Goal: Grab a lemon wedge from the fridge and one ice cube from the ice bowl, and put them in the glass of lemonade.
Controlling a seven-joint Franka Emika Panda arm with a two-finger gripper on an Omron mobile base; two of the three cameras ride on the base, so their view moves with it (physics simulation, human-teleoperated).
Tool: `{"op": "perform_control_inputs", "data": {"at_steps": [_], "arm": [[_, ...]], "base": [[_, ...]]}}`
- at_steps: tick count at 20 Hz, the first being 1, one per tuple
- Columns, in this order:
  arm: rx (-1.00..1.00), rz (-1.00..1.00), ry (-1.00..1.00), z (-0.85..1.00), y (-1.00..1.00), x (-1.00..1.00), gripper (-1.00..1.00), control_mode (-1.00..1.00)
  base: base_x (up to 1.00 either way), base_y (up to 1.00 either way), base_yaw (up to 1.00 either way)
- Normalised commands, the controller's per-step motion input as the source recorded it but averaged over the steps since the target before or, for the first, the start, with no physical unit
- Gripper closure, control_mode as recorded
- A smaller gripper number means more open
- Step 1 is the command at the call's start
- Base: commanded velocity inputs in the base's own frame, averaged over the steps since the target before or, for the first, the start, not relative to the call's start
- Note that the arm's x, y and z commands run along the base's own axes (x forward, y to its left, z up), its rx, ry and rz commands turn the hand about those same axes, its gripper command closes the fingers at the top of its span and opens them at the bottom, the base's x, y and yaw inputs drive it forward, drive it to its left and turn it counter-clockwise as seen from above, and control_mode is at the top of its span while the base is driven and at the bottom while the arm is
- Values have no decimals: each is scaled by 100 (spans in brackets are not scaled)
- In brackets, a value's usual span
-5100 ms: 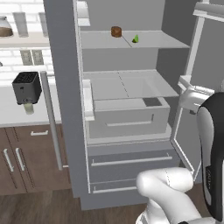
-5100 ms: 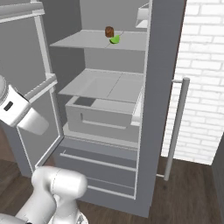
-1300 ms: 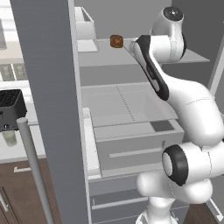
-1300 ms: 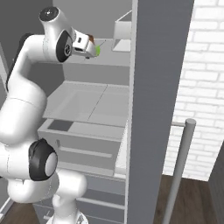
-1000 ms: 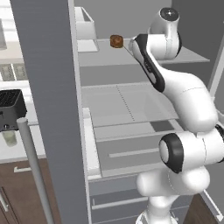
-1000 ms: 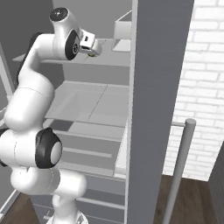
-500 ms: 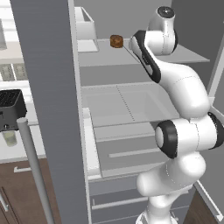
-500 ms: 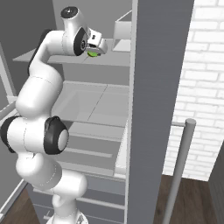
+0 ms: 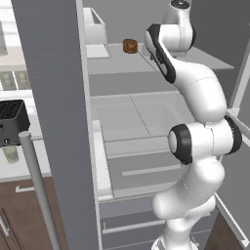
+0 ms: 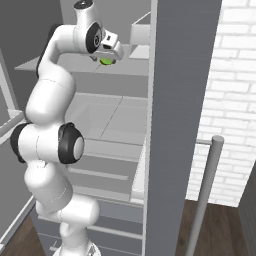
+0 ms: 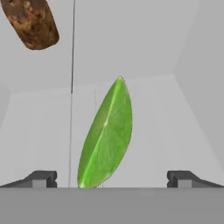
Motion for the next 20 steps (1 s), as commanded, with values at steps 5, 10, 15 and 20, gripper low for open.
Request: {"op": "perform_control_inputs", "data": {"at_steps": [5, 10, 15, 20], "arm": [[0, 0, -1, -26, 1, 21, -100, -100], [0, 0, 1, 0, 2, 26, -100, -100], [0, 0, 0, -2, 0, 13, -100, -100], [0, 0, 0, -43, 0, 0, -100, -100]], "base": [[0, 0, 0], [0, 0, 0], [0, 0, 0], [0, 0, 0]]}}
